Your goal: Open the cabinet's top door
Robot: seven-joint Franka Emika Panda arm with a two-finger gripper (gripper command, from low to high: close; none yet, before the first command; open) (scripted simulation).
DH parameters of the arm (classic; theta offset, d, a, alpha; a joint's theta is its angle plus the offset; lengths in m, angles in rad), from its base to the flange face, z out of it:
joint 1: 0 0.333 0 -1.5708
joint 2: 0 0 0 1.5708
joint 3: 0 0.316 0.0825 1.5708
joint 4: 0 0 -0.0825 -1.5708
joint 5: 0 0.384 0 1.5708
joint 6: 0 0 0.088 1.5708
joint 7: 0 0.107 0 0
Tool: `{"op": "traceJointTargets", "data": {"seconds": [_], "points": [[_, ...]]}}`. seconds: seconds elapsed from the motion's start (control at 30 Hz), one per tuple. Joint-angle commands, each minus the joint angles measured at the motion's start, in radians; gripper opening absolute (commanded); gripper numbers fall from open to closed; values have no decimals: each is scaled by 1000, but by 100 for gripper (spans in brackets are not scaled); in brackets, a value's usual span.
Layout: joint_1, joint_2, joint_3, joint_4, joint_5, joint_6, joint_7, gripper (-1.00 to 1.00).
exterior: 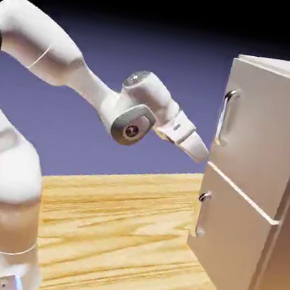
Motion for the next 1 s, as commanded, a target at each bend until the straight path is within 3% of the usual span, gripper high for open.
{"op": "traceJointTargets", "data": {"seconds": [0.0,0.97], "points": [[-13,-5,13,4,44,-4,-34,0],[-375,-144,384,117,1305,-131,-1012,0]]}}
